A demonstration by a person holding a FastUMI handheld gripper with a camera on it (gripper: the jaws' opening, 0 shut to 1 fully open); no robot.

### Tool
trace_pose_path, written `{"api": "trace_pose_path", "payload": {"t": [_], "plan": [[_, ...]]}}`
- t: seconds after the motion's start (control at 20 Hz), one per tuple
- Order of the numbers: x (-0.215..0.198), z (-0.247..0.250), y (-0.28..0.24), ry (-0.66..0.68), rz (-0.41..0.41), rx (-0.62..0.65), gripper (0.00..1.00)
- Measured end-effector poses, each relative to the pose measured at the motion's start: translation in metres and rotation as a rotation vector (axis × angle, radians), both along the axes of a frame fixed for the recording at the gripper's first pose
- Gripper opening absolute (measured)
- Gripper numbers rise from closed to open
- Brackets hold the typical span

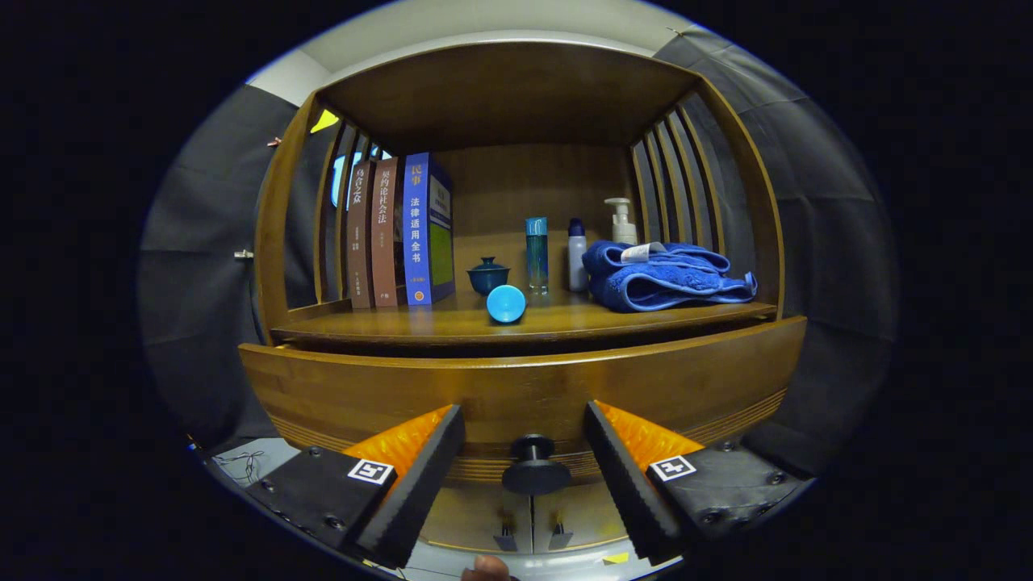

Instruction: Pull open the drawer, take out the items inside it, and place them on the countertop above the cabinet.

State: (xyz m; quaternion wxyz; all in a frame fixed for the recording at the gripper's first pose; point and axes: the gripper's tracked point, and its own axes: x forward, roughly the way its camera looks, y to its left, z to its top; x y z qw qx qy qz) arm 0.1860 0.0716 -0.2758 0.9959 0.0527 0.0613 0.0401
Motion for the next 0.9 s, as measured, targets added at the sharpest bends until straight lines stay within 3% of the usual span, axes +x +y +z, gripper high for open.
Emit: {"api": "trace_pose_path", "payload": {"t": [0.25,0.5,0.9], "plan": [[0.029,-0.002,0.000,0.021,-0.003,0.016,0.98],[0.024,0.004,0.006,0.011,0.027,0.080,0.99],[-0.023,0.100,-0.012,-0.065,0.023,-0.082,0.99]]}}
